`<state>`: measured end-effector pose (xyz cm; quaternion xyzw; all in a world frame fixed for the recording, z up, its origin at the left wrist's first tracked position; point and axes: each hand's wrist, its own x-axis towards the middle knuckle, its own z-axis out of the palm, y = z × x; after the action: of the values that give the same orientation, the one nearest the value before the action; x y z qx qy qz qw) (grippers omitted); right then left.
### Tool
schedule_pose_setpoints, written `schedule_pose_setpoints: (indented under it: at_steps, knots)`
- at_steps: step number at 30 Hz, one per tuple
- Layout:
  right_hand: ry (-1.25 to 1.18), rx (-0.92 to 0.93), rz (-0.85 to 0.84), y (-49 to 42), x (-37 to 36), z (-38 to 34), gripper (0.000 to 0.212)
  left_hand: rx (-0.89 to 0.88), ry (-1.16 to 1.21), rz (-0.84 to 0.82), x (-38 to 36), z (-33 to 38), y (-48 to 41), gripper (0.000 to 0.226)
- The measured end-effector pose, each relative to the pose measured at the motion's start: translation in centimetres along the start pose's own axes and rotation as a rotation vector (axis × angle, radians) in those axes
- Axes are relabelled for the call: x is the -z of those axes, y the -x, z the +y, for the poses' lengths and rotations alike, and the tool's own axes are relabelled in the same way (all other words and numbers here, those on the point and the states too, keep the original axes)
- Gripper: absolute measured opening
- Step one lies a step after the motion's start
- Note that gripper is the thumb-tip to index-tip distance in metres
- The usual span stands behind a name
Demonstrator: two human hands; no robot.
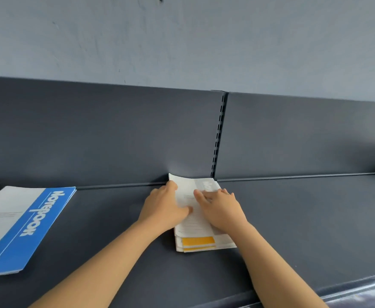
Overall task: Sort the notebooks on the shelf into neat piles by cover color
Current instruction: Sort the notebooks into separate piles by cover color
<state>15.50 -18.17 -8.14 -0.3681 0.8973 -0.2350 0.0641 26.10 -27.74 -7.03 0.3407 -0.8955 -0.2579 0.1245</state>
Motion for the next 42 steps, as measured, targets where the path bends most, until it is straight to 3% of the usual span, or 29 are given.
schedule_pose_setpoints:
  at_steps: [2,5,8,11,14,21,27,31,36,39,42]
  knots:
    - [-0.014,0.011,0.014,-0.3,0.0,0.4,0.041,-0.062,0.010,0.060,-0.2,-0.2,-0.2,0.066]
    - [-0.164,-0.048,0.150,-0.9,-0.4,0.9,0.053,-0.120,0.255,0.082,-0.8,-0.3,-0.6,0.076]
    - [-0.211,-0.054,0.164,-1.1,-0.3,0.7,0.038,-0.120,0.494,0.030,-1.1,0.0,-0.5,0.082]
    - [-0.233,-0.043,0.178,-0.8,0.1,0.0,0.044,-0.088,0.693,0.039,-0.2,0.5,-0.3,0.078]
    - [-0.369,-0.034,0.207,-0.2,1.0,-0.9,0.045,-0.063,0.780,0.059,1.7,0.6,-0.2,0.060]
    - [-0.379,0.069,0.092,0.9,2.1,-9.4,0.047,-0.064,0.434,0.088,10.3,-5.2,1.5,0.044]
    - [-0.462,0.235,-0.199,4.4,-3.1,-22.2,0.054,-0.058,-0.111,0.140,20.9,-15.2,5.6,0.081]
    - [-0.455,0.282,-0.245,5.6,-7.8,-31.2,0.056,0.018,-0.245,0.082,27.2,-23.2,8.0,0.082]
    - [-0.150,0.368,-0.188,6.3,-14.1,-39.6,0.056,0.050,-0.492,0.045,30.6,-31.7,9.1,0.066]
    - [0.271,0.456,-0.287,7.0,-17.8,-41.1,0.069,0.044,-0.653,-0.065,29.9,-35.6,9.2,0.069]
    - [0.376,0.456,-0.325,7.8,-19.9,-41.2,0.069,0.062,-0.644,-0.141,28.4,-38.2,9.6,0.074]
